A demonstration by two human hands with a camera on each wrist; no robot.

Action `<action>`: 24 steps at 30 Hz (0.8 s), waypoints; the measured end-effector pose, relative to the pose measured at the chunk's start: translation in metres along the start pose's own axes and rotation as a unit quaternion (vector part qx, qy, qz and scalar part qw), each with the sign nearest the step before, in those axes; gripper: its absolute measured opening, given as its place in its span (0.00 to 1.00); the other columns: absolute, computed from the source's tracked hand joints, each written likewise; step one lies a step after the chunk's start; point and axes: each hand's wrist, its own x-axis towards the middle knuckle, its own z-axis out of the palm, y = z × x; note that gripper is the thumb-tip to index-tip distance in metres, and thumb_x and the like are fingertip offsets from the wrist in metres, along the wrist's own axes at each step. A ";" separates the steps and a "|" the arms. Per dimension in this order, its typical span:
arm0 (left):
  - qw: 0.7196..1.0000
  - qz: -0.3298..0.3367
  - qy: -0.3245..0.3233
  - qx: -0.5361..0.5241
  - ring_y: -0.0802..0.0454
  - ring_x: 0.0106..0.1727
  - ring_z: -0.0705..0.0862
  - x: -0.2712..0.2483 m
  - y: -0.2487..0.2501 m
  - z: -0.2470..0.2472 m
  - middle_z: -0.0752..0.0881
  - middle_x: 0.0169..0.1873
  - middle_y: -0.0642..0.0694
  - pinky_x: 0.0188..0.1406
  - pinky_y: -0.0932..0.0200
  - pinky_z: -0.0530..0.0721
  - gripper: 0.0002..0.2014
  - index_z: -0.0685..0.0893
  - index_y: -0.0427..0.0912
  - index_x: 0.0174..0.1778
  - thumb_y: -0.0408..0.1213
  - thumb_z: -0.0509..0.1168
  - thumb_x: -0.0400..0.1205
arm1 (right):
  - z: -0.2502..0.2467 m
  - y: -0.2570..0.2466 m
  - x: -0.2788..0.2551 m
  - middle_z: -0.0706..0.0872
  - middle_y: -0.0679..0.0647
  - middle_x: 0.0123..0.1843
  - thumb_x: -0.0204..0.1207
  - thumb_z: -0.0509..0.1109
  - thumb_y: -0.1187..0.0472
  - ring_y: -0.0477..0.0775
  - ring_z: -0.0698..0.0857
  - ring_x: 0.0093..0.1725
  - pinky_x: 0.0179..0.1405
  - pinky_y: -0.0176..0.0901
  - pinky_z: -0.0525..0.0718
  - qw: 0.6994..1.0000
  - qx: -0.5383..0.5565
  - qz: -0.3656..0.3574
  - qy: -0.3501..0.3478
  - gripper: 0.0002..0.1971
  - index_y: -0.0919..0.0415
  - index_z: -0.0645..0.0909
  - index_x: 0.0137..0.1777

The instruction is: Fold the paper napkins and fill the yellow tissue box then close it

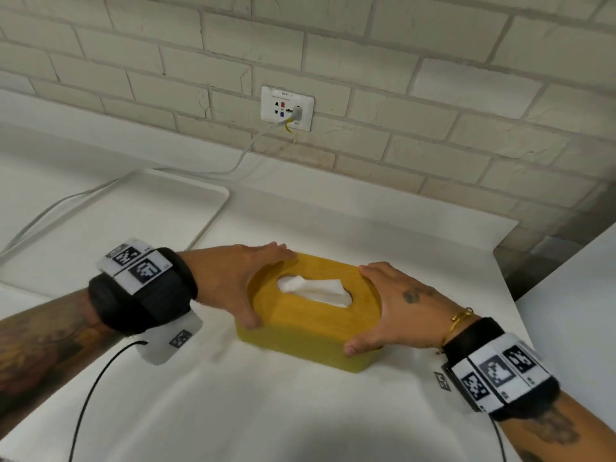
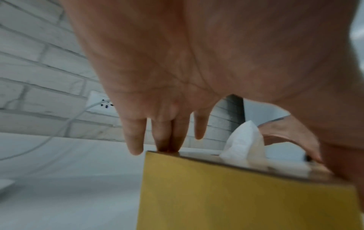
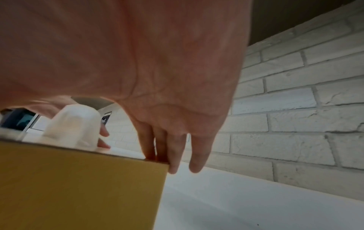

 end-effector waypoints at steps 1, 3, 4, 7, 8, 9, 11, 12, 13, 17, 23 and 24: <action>1.000 -0.012 0.028 -0.009 0.51 0.80 0.70 0.004 -0.007 -0.002 0.64 0.82 0.61 0.71 0.63 0.72 0.53 0.56 0.63 0.86 0.49 0.83 0.70 | 0.001 -0.006 0.006 0.62 0.43 0.82 0.51 0.76 0.18 0.49 0.66 0.82 0.79 0.48 0.70 1.000 0.006 0.019 0.014 0.66 0.49 0.55 0.86; 0.994 -0.043 0.091 -0.035 0.50 0.81 0.70 0.011 -0.019 -0.002 0.61 0.85 0.56 0.72 0.61 0.71 0.49 0.60 0.57 0.86 0.47 0.81 0.73 | 0.000 -0.017 0.021 0.67 0.47 0.76 0.50 0.75 0.18 0.52 0.69 0.78 0.75 0.52 0.74 0.998 0.017 0.054 0.040 0.63 0.51 0.61 0.82; 0.989 -0.061 0.124 -0.060 0.49 0.81 0.69 0.013 -0.024 0.002 0.61 0.86 0.53 0.74 0.61 0.70 0.48 0.61 0.54 0.87 0.47 0.81 0.74 | -0.001 -0.023 0.029 0.68 0.49 0.76 0.51 0.75 0.18 0.54 0.69 0.78 0.75 0.52 0.74 0.996 0.024 0.071 0.047 0.63 0.53 0.62 0.82; 0.956 -0.113 0.220 -0.159 0.48 0.80 0.72 0.015 -0.028 0.023 0.66 0.84 0.47 0.73 0.60 0.71 0.46 0.60 0.47 0.87 0.47 0.78 0.78 | -0.003 -0.044 0.051 0.68 0.55 0.77 0.55 0.75 0.19 0.58 0.67 0.79 0.77 0.53 0.72 0.990 0.050 0.113 0.074 0.64 0.58 0.61 0.84; 0.941 -0.123 0.242 -0.200 0.47 0.79 0.74 0.014 -0.026 0.032 0.68 0.83 0.48 0.71 0.59 0.74 0.44 0.61 0.47 0.87 0.47 0.77 0.78 | -0.002 -0.051 0.056 0.68 0.56 0.77 0.55 0.74 0.18 0.60 0.66 0.79 0.77 0.54 0.71 0.987 0.056 0.124 0.085 0.64 0.58 0.60 0.84; 0.924 -0.127 0.261 -0.247 0.48 0.77 0.77 0.014 -0.023 0.041 0.71 0.81 0.51 0.68 0.59 0.76 0.43 0.61 0.47 0.87 0.46 0.77 0.79 | 0.000 -0.059 0.061 0.68 0.57 0.77 0.56 0.72 0.17 0.61 0.66 0.79 0.77 0.54 0.71 0.985 0.057 0.131 0.094 0.64 0.59 0.61 0.84; 0.887 -0.131 0.283 -0.342 0.49 0.74 0.81 0.013 -0.016 0.054 0.75 0.74 0.56 0.64 0.59 0.78 0.42 0.65 0.50 0.86 0.48 0.78 0.78 | 0.004 -0.075 0.063 0.69 0.57 0.74 0.56 0.67 0.14 0.62 0.67 0.77 0.75 0.54 0.72 0.984 0.051 0.133 0.104 0.62 0.58 0.63 0.82; 0.868 -0.125 0.285 -0.386 0.51 0.72 0.83 0.012 -0.014 0.059 0.78 0.74 0.57 0.66 0.56 0.80 0.40 0.69 0.53 0.83 0.52 0.78 0.75 | 0.007 -0.082 0.062 0.70 0.57 0.73 0.56 0.66 0.14 0.61 0.69 0.76 0.74 0.54 0.73 0.984 0.056 0.129 0.108 0.61 0.57 0.65 0.81; 0.851 -0.121 0.286 -0.423 0.52 0.69 0.85 0.010 -0.015 0.062 0.82 0.72 0.58 0.68 0.51 0.83 0.37 0.75 0.59 0.77 0.57 0.77 0.71 | 0.010 -0.088 0.058 0.71 0.55 0.71 0.57 0.65 0.14 0.60 0.71 0.74 0.72 0.53 0.74 0.984 0.068 0.122 0.115 0.58 0.56 0.67 0.79; 0.826 -0.111 0.285 -0.474 0.57 0.66 0.86 -0.010 -0.031 0.062 0.88 0.61 0.63 0.67 0.47 0.86 0.30 0.78 0.72 0.62 0.65 0.74 0.62 | 0.031 -0.104 0.036 0.76 0.49 0.56 0.70 0.69 0.27 0.51 0.80 0.56 0.53 0.42 0.81 0.982 0.118 0.058 0.133 0.32 0.53 0.76 0.61; 0.868 -0.074 0.217 -0.440 0.63 0.65 0.84 -0.023 -0.065 0.034 0.84 0.67 0.59 0.58 0.70 0.85 0.35 0.73 0.47 0.81 0.35 0.78 0.78 | 0.046 -0.115 0.031 0.81 0.51 0.47 0.80 0.73 0.52 0.50 0.81 0.45 0.42 0.36 0.79 0.977 0.126 -0.011 0.172 0.12 0.60 0.80 0.52; 0.871 -0.072 0.219 -0.433 0.63 0.65 0.85 -0.020 -0.068 0.028 0.85 0.68 0.57 0.61 0.66 0.86 0.34 0.74 0.45 0.81 0.35 0.78 0.78 | 0.045 -0.116 0.036 0.82 0.52 0.45 0.80 0.73 0.53 0.51 0.82 0.44 0.41 0.38 0.79 0.974 0.132 -0.011 0.184 0.12 0.62 0.80 0.52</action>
